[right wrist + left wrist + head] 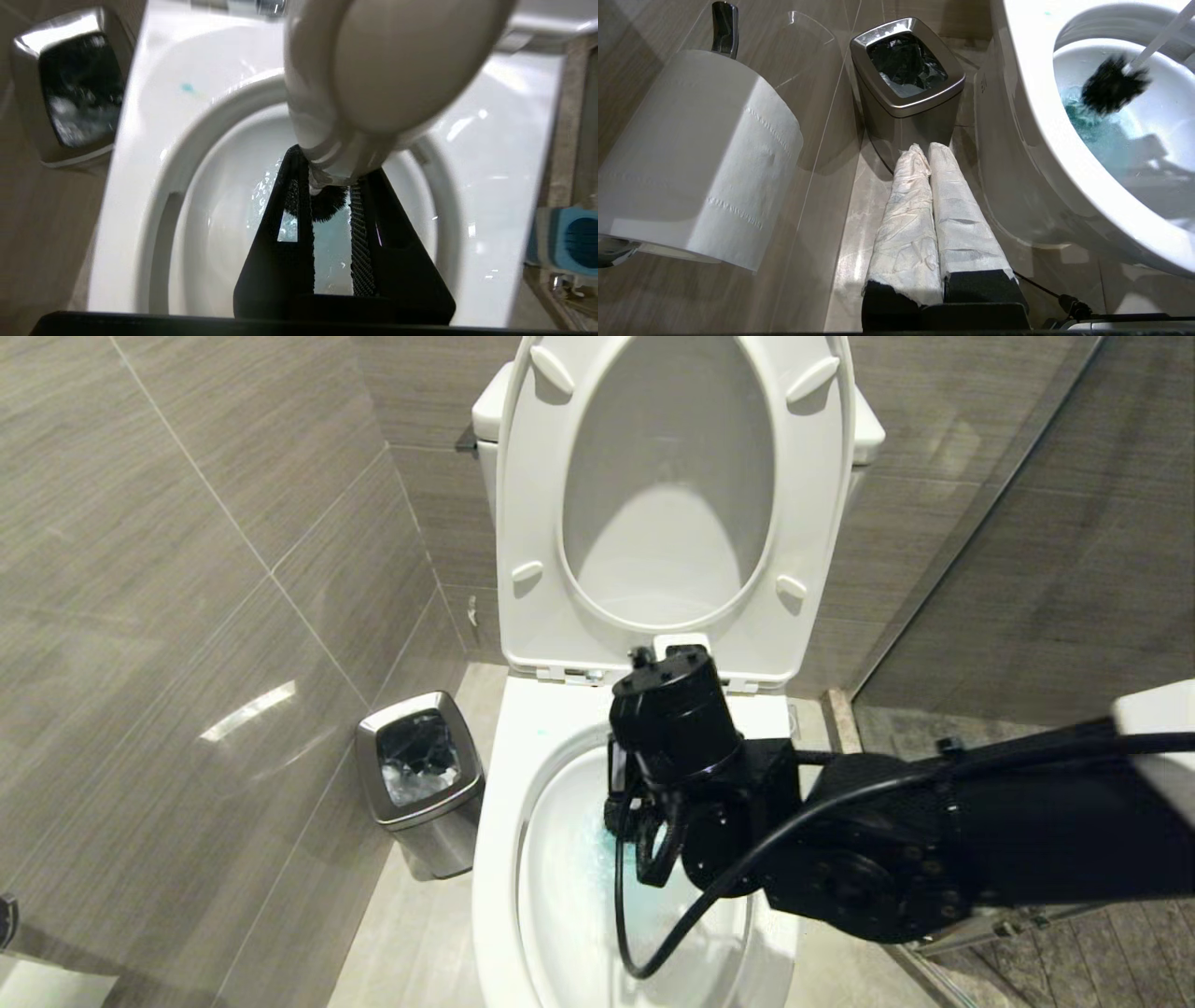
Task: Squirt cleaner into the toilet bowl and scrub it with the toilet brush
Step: Scrub the toilet bowl
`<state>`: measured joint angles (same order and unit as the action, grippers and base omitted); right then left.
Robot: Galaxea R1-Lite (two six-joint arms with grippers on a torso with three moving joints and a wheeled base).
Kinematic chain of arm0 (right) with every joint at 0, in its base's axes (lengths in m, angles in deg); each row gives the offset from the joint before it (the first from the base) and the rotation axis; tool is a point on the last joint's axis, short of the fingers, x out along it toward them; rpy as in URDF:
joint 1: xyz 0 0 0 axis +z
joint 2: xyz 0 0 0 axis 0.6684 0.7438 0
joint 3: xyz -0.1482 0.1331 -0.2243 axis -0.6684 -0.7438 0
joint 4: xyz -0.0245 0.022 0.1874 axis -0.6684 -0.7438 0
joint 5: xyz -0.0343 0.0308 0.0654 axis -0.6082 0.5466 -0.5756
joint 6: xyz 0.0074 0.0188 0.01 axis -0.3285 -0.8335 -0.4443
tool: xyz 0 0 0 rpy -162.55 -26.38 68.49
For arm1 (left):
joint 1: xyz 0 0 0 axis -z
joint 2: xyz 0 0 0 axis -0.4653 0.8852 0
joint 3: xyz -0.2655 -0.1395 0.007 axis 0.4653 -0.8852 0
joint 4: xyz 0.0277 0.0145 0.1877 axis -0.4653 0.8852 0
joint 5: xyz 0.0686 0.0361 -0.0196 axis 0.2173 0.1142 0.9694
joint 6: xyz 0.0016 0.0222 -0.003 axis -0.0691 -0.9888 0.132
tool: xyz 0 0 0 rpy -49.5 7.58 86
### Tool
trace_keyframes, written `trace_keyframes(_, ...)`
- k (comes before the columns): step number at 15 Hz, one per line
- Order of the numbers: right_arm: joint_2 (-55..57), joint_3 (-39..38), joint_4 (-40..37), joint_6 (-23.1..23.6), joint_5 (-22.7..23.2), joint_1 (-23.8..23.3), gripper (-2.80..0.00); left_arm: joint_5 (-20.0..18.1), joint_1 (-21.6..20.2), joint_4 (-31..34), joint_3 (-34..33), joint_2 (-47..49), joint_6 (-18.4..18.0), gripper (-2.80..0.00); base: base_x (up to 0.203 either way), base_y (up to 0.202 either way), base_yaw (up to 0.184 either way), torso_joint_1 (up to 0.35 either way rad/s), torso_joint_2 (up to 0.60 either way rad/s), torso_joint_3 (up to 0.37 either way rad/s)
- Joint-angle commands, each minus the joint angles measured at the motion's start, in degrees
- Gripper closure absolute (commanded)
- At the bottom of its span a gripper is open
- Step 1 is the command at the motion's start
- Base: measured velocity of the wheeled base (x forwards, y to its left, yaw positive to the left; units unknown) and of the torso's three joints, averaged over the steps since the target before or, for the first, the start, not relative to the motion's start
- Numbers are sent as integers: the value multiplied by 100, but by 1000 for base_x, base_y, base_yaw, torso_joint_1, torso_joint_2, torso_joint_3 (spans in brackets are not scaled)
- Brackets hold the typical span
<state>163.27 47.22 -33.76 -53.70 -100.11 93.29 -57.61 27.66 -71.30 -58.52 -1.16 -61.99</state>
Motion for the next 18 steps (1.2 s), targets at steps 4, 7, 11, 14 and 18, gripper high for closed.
trace_keyframes(4,-1313,-294,-359,-19,-139,40,0,5,-1,-1,0,-1,8,0,0,0,0,0,0,0)
trace_keyframes(7,-1086,-337,-336,-30,-105,36,0,5,-5,-1,0,-1,8,0,0,0,0,0,0,0)
trace_keyframes(11,-318,-104,-236,-79,-93,-5,0,5,-10,-1,0,-1,8,0,0,0,0,0,0,0)
trace_keyframes(14,351,368,-37,-47,-109,-224,0,5,-2,-1,0,-1,8,0,0,0,0,0,0,0)
trace_keyframes(18,1015,1154,-4,1,-137,-466,0,5,-2,-1,0,-1,8,0,0,0,0,0,0,0)
